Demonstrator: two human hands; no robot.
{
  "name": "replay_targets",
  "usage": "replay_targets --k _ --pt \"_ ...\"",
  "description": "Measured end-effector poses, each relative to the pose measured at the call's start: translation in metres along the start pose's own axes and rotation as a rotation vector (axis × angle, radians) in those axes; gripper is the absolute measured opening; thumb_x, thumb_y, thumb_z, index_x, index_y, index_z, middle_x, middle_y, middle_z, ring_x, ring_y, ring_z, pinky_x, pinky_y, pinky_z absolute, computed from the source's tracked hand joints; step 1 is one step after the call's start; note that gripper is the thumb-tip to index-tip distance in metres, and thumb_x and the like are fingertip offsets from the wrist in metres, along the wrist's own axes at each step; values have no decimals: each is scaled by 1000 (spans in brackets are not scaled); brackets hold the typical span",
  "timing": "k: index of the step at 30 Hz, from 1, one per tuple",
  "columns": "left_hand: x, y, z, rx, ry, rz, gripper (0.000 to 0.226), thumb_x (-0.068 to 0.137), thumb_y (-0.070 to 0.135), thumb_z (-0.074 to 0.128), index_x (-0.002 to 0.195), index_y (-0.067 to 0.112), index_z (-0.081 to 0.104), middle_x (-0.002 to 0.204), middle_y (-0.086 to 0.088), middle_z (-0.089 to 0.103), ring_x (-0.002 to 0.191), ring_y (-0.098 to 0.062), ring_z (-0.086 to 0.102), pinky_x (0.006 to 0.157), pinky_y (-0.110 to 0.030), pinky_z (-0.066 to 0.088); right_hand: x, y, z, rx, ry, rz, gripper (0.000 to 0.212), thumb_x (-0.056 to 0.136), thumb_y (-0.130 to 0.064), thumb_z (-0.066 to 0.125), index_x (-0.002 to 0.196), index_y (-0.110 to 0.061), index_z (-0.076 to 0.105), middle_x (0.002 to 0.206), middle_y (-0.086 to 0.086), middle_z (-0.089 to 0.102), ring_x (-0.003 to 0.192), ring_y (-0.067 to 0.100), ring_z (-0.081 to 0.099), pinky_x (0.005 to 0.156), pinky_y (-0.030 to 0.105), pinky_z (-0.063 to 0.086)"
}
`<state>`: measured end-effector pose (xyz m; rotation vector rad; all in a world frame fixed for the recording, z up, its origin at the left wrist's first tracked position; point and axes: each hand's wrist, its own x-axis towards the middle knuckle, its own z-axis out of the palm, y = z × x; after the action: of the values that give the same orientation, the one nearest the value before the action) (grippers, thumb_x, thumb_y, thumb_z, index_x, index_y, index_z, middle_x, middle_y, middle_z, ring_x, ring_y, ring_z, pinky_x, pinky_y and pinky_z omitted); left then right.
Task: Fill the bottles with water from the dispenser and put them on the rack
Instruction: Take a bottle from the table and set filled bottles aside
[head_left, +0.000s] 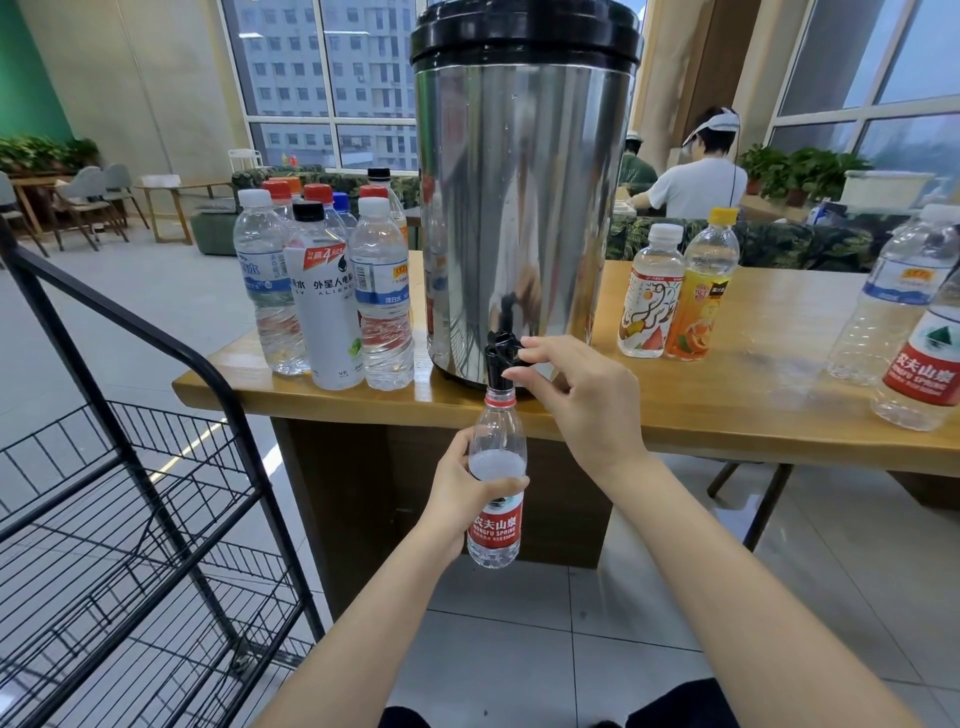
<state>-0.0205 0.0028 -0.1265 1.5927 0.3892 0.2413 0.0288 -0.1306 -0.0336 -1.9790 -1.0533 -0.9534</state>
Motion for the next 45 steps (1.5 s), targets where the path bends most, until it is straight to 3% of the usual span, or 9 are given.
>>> replay_targets --k 25,40,45 --pt "2 -1 1 8 12 -21 76 71 13 86 134 28 46 128 -1 58 114 -21 57 98 -46 51 0 -1 -1 11 4 -1 34 88 -39 62 101 -10 72 106 4 73 79 12 66 71 0 32" --pt "2 -2 2 5 14 -22 74 72 14 86 133 28 46 127 0 59 109 -19 58 88 -36 50 1 -1 0 15 6 -6 34 88 -39 62 102 -9 72 107 5 72 79 12 66 71 2 34" --pt "1 -1 2 0 10 -16 72 73 13 85 131 28 46 126 0 59 109 -18 57 88 -36 50 1 1 1 16 21 -9 34 89 -39 61 101 -9 72 107 4 72 79 1 57 70 2 35"
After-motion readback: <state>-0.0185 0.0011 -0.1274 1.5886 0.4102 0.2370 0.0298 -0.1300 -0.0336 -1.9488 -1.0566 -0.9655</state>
